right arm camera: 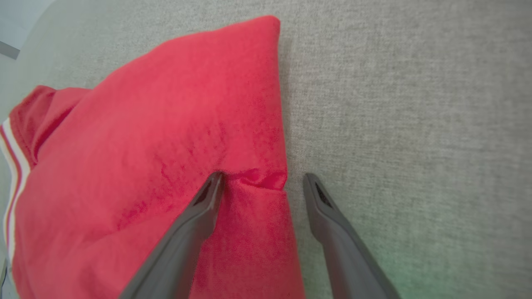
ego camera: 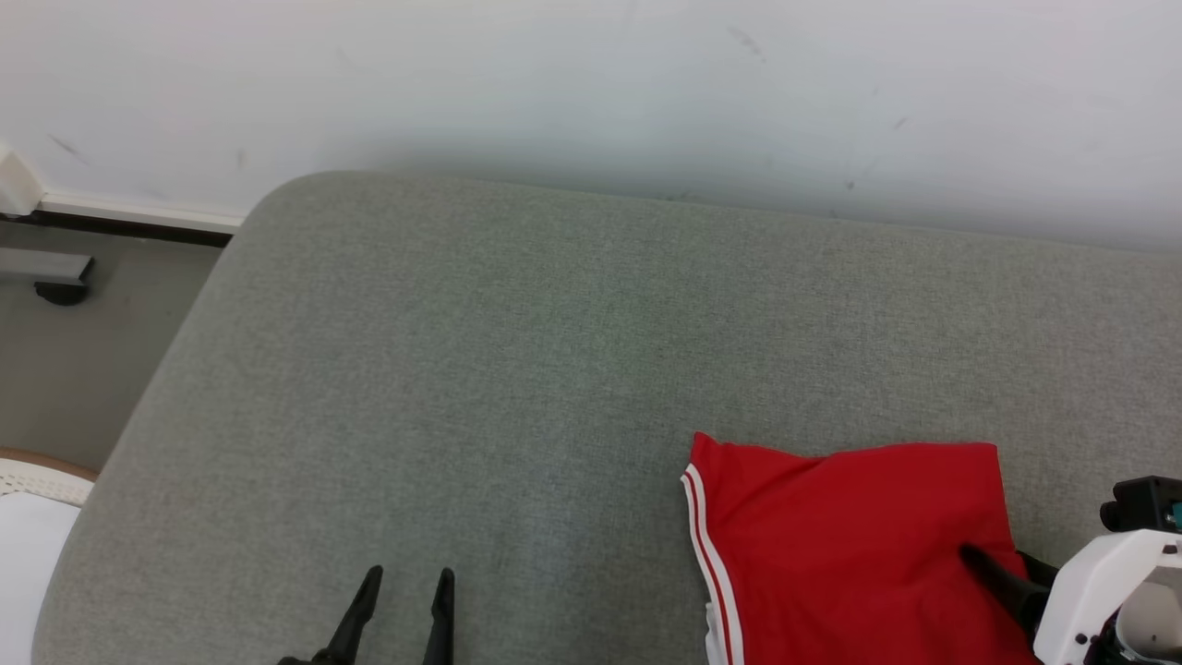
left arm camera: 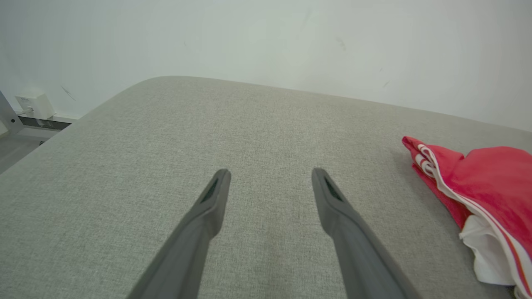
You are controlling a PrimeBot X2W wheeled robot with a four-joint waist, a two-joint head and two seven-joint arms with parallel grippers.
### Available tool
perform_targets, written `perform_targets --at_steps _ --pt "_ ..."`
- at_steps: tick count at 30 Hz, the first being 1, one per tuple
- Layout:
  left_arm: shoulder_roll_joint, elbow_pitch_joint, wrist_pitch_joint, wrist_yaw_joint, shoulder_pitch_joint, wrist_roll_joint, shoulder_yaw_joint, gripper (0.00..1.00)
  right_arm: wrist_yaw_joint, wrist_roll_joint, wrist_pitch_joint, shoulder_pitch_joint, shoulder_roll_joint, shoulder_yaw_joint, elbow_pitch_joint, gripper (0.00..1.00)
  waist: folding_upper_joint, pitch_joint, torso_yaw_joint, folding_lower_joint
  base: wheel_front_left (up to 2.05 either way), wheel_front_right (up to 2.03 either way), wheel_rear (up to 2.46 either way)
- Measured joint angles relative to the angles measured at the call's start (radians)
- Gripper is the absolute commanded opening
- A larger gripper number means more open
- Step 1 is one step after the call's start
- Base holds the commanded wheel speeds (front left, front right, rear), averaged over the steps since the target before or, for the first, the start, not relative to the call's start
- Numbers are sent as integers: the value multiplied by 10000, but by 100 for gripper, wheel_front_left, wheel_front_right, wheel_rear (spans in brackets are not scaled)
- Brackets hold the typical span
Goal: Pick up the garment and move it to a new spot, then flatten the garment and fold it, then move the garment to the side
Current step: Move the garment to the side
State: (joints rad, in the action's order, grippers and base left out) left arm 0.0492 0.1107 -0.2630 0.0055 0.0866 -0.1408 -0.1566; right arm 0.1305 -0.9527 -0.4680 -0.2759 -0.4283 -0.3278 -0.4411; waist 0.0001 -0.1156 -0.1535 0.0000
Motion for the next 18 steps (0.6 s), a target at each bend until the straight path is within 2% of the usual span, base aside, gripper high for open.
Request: perform_targets --at_steps 4,5,6,12,18 --pt "0 19 0 -4 -28 0 -17 100 -2 -280 -12 -233 330 4 -144 100 0 -45 -84 0 0 0 0" --pt "-2 17 0 -4 -66 0 -33 100 -4 -418 -6 -280 422 -82 -61 38 0 -56 -100 0 0 0 0" --pt "-2 13 0 -4 -100 0 -52 100 -4 -485 130 -309 504 -96 4 0 0 -62 -108 0 0 0 0" --pt "-2 -10 0 40 -129 0 29 100 -2 -522 606 -429 370 -453 343 0 0 -52 110 0 0 0 0" --pt "-2 -27 -2 40 -131 -29 31 100 -2 -548 773 -890 -360 -600 1164 0 0 1 661 0 0 0 0"
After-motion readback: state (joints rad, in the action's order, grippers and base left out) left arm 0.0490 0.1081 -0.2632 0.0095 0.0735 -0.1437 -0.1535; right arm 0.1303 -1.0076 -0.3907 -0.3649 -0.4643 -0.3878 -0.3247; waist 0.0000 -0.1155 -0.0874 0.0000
